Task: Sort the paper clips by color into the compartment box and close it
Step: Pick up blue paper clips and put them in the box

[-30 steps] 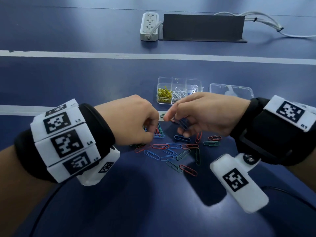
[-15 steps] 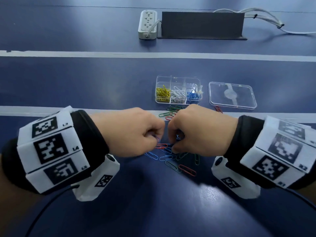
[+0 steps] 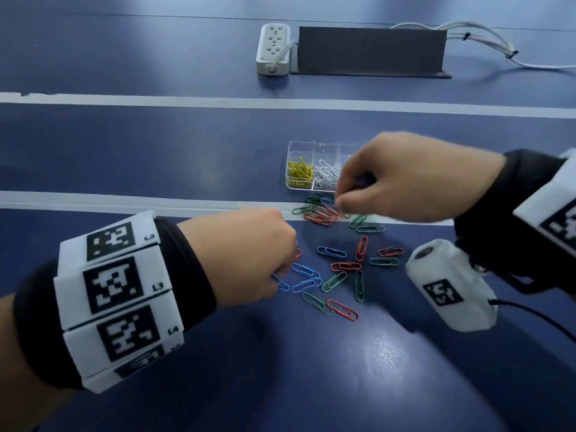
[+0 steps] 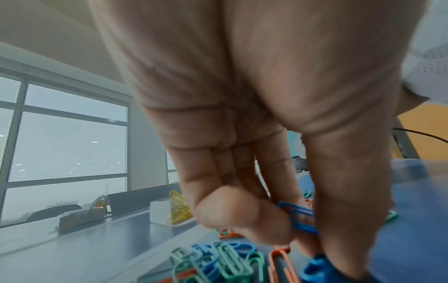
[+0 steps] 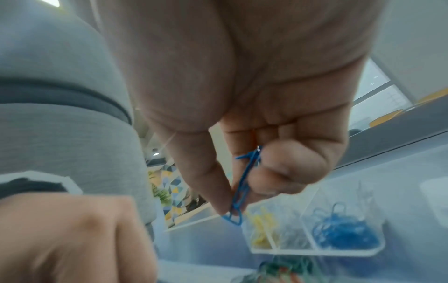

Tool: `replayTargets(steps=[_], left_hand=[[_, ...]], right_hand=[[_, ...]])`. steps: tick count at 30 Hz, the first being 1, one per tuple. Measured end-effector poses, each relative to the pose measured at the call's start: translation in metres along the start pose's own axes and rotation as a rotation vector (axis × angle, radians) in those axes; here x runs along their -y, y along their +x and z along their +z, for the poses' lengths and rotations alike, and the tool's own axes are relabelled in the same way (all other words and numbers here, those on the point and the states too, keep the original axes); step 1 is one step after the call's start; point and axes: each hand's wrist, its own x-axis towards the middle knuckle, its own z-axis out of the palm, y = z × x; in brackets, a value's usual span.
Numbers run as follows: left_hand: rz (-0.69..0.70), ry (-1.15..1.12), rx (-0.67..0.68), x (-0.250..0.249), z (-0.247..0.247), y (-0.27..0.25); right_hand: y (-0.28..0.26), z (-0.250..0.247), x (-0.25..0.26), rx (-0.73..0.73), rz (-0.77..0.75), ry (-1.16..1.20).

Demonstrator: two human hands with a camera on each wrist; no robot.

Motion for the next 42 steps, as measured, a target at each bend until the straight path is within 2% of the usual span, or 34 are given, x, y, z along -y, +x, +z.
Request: replayTargets(steps=[4, 7, 14, 17, 22, 28, 35, 42], left_hand=[[-0.055, -0.005, -0.006, 0.001, -0.001, -0.001], [-0.085, -0.099, -0.035, 0.002, -0.005, 0.000], [-0.105, -0.264, -0.392, 0.005, -0.040, 0.026], [-0.126, -0.265, -0.482, 0.008, -0.054, 0.051], [-0.150, -0.219, -0.455, 0.007, -0.062, 0.083], [-0.134, -0.201, -0.466, 0.001, -0.062, 0.090], [-0.132, -0.270, -0.507, 0.007, -0.062, 0.088], [-0.165, -0.431, -0.555, 0.014, -0.058, 0.081]], right_hand=[[0.009, -0.018, -0.015, -0.078, 0.125, 0.088], [0.018, -0.022, -0.022, -0.122, 0.191, 0.099], [0.037, -0.019, -0.021, -0.096, 0.244, 0.108], [0.039, -0.018, -0.020, -0.071, 0.235, 0.177], [0.036, -0.019, -0.023, -0.078, 0.216, 0.305], [0.030, -0.017, -0.029, -0.110, 0.177, 0.437], [0.027, -0.017, -0.030, -0.130, 0.159, 0.479], [0.025, -0.014, -0.035, -0.148, 0.153, 0.419]])
